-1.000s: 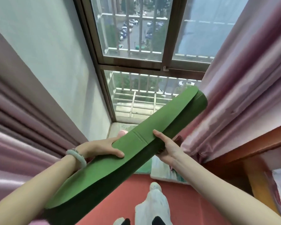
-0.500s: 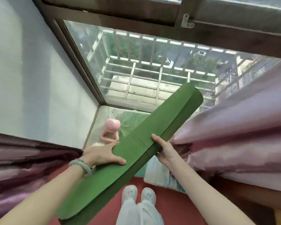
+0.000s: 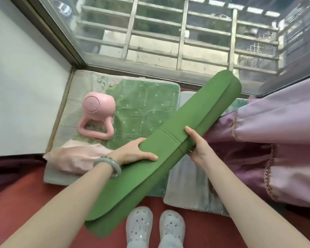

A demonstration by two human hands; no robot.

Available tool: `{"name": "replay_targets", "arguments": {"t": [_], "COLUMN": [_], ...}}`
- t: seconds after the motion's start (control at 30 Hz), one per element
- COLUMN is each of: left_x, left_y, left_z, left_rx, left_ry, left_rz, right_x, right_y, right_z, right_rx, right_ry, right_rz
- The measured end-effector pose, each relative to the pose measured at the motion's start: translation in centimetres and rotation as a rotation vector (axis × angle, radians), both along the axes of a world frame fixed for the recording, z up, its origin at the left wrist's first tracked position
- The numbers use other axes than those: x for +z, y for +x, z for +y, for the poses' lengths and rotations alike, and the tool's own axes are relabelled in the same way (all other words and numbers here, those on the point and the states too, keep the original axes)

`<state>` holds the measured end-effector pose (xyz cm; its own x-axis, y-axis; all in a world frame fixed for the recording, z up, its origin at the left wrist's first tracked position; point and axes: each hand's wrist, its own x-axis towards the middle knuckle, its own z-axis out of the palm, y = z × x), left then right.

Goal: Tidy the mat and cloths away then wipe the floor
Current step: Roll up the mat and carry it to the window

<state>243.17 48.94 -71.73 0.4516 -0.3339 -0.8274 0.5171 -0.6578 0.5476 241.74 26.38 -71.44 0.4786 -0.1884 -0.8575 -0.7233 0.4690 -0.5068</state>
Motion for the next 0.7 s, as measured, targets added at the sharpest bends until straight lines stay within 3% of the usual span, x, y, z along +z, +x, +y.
{"name": "replay_targets", "arguments": {"t": [0.2, 0.37, 0.53, 0.7], "left_x": [-7.4, -9.4, -9.7, -7.9], "left_y": [0.6, 0.2, -0.2, -0.2], "left_z": [-3.1, -3.7, -3.6, -4.1], "left_rx": [0.072, 0.136, 0.017, 0.093], "left_ry": [-0.011, -0.058, -0.067, -0.128], "left_rz": [0.016, 0.038, 0.055, -0.002], "right_x": [-6.7, -9.4, -9.4, -9.2], "right_y": [1.8, 2.2, 0.9, 0.5], "right_z": [-2.2, -2.7, -2.7, -2.1], "right_rx": [-0.057, -0.055, -0.033, -0.100], "right_ry": [-0.098, -0.197, -0.312, -0.153], "right_rz": [-0.013, -0.029, 0.008, -0.086]}}
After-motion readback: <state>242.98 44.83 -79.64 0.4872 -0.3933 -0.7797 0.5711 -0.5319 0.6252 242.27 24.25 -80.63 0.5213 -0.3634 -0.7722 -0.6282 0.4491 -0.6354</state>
